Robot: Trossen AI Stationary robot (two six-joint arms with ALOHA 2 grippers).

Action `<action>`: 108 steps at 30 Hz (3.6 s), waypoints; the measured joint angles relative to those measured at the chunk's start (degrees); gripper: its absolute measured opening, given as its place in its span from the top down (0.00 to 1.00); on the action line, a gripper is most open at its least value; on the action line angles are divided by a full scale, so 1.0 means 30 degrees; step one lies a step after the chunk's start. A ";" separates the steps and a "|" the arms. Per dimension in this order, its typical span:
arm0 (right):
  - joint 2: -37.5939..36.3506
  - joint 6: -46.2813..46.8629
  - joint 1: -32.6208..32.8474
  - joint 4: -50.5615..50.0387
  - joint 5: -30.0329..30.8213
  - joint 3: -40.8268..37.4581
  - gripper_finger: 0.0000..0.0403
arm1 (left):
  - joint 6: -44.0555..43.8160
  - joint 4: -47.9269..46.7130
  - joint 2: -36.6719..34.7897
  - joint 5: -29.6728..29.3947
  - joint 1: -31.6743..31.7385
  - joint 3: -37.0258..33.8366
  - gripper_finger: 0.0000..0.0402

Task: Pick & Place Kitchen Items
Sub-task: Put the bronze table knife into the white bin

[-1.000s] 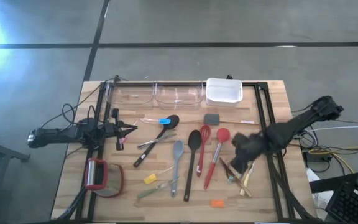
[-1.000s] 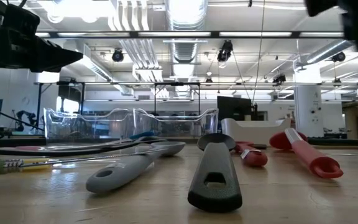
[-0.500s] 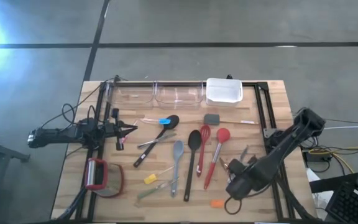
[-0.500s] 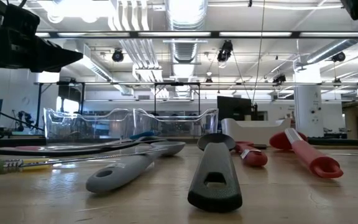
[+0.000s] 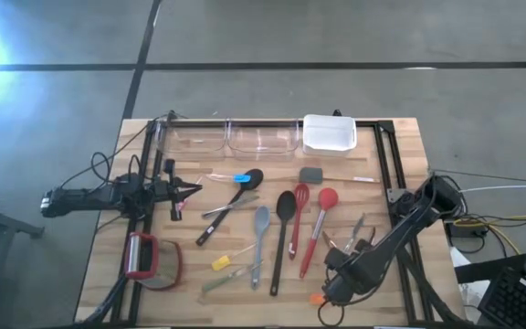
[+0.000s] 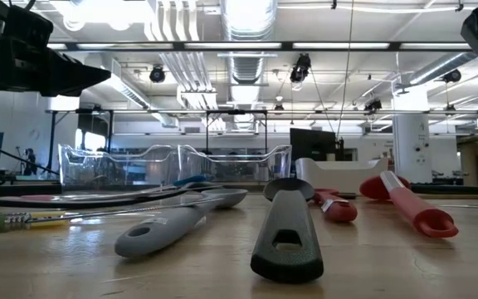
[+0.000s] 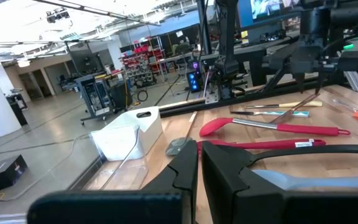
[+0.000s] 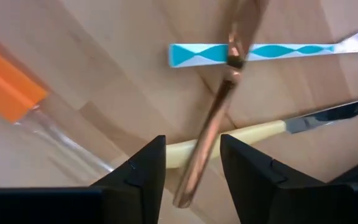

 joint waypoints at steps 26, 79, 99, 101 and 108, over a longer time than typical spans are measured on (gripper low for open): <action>-0.1758 0.1897 0.0363 0.6666 0.0656 -0.6074 0.72 | -0.0001 0.0000 -0.0007 0.0000 0.0007 0.0002 0.94; -0.9737 -1.5999 -1.8920 -0.7461 0.7414 -0.1559 0.91 | 0.0004 0.0051 -0.0003 0.0000 0.0007 -0.0001 0.94; -0.1489 -2.8195 -2.8064 -0.5118 0.8023 0.3601 0.91 | -0.0001 0.0058 -0.0007 0.0000 0.0000 -0.0001 0.94; -0.0697 -2.8679 -2.8347 -0.5097 0.7905 0.4300 0.91 | 0.0004 0.0058 -0.0006 0.0000 0.0004 -0.0001 0.94; 0.1822 -2.9710 -2.8626 -0.5021 0.6578 0.5183 0.91 | 0.0004 0.0058 -0.0001 0.0007 0.0000 -0.0001 0.94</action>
